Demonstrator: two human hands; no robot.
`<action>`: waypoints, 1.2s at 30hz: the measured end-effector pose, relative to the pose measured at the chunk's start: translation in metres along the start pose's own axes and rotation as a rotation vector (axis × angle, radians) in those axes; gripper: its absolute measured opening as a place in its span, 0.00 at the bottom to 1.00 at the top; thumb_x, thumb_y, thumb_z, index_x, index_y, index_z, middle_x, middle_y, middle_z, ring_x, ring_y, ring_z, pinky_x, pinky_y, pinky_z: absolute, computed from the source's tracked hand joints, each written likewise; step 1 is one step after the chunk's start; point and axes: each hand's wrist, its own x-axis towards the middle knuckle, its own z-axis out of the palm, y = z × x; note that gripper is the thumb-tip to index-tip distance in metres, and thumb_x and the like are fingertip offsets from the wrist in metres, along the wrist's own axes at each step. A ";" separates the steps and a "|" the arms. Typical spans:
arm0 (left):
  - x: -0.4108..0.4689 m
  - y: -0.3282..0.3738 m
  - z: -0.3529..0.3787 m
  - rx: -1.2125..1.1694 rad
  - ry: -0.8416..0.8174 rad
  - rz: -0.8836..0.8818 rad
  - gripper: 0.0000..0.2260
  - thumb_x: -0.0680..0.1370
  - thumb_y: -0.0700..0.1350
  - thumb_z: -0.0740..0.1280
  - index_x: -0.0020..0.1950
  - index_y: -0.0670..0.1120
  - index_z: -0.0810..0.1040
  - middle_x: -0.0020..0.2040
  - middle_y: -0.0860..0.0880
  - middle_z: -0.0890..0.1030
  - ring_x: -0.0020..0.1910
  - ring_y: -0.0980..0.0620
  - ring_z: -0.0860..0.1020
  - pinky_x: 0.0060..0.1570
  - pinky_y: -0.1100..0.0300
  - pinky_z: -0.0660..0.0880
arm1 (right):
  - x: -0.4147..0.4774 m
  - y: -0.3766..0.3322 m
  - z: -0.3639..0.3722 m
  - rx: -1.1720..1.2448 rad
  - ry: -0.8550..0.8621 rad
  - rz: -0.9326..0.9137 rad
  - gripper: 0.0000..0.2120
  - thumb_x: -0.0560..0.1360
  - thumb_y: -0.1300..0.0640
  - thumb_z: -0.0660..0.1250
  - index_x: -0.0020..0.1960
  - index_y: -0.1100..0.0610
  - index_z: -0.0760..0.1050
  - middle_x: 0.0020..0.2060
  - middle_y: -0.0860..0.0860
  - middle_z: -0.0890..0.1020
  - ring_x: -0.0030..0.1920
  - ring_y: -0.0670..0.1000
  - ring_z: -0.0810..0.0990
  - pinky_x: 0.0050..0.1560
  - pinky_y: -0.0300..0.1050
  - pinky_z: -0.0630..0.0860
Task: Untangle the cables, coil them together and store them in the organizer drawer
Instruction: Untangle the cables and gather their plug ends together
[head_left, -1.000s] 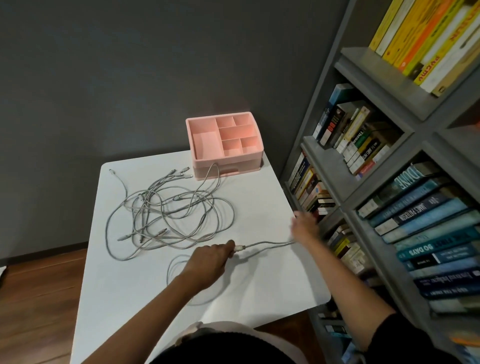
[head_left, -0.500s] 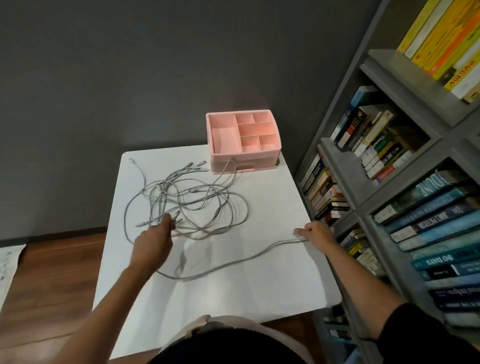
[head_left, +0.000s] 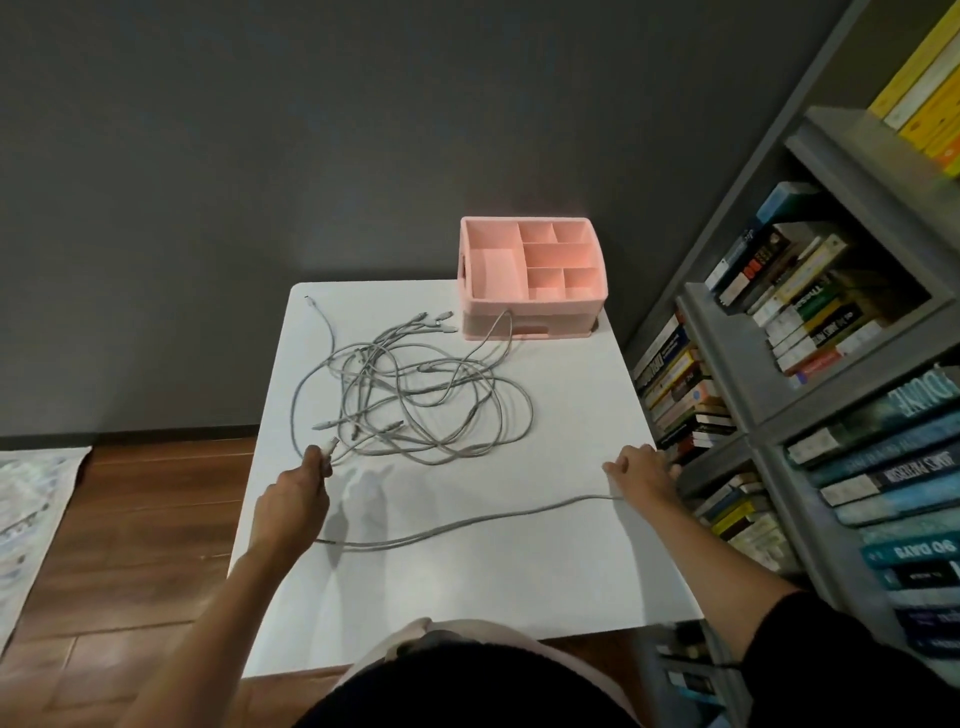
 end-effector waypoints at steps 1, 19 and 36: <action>-0.001 0.000 0.000 -0.033 0.013 -0.009 0.08 0.82 0.43 0.54 0.53 0.41 0.70 0.42 0.34 0.80 0.39 0.33 0.78 0.35 0.52 0.67 | 0.000 -0.012 -0.002 0.034 -0.001 -0.026 0.08 0.77 0.50 0.62 0.46 0.54 0.75 0.54 0.55 0.76 0.61 0.57 0.69 0.59 0.51 0.61; 0.006 -0.002 -0.002 -0.601 -0.017 -0.228 0.13 0.84 0.46 0.52 0.47 0.42 0.72 0.30 0.48 0.73 0.30 0.52 0.73 0.31 0.66 0.66 | -0.039 -0.256 0.029 0.102 -0.022 -0.936 0.11 0.76 0.58 0.64 0.58 0.60 0.75 0.56 0.56 0.72 0.60 0.55 0.70 0.52 0.51 0.74; 0.008 -0.003 -0.001 -0.705 -0.044 -0.214 0.14 0.84 0.46 0.52 0.45 0.44 0.72 0.29 0.49 0.74 0.25 0.57 0.70 0.30 0.67 0.65 | -0.056 -0.287 0.050 -0.167 -0.015 -1.085 0.11 0.74 0.62 0.66 0.55 0.55 0.77 0.56 0.55 0.70 0.60 0.58 0.68 0.56 0.48 0.62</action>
